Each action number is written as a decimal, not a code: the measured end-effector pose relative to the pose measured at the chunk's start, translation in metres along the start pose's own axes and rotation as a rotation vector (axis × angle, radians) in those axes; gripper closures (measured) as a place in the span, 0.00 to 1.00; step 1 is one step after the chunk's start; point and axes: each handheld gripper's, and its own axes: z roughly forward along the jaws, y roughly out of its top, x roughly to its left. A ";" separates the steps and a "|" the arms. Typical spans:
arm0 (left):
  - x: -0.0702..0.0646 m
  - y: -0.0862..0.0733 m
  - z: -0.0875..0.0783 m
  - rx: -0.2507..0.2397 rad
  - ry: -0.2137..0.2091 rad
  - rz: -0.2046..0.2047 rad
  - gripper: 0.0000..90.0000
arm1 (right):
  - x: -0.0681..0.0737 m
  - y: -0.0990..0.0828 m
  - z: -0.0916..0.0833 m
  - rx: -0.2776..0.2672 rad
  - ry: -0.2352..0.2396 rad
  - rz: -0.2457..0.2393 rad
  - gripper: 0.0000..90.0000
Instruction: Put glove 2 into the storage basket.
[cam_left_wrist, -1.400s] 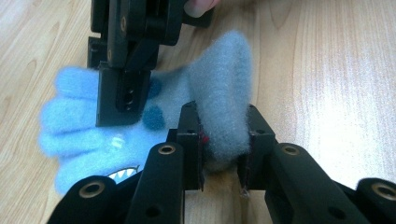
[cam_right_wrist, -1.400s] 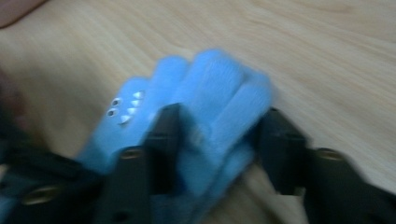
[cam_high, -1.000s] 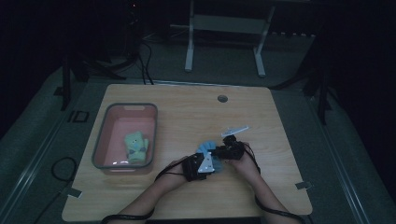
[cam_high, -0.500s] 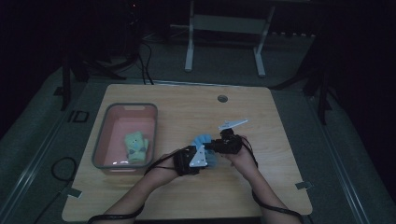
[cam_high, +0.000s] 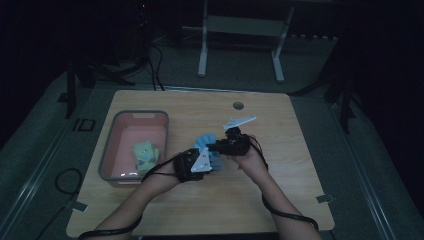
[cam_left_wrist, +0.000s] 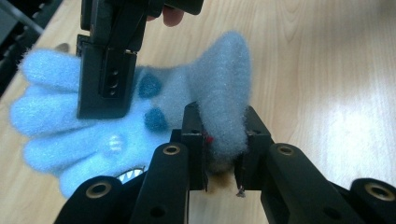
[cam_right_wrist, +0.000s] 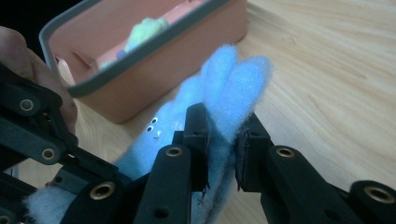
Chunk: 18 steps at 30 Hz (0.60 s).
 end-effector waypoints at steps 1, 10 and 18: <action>0.001 -0.001 -0.003 0.005 0.004 0.000 0.86 | 0.001 0.003 0.001 -0.001 0.002 -0.003 0.86; 0.010 -0.009 -0.025 0.024 0.039 -0.010 0.86 | 0.013 0.026 0.014 -0.002 0.026 -0.024 0.86; 0.018 -0.020 -0.047 0.042 0.073 -0.027 0.86 | 0.026 0.049 0.029 -0.008 0.049 -0.048 0.86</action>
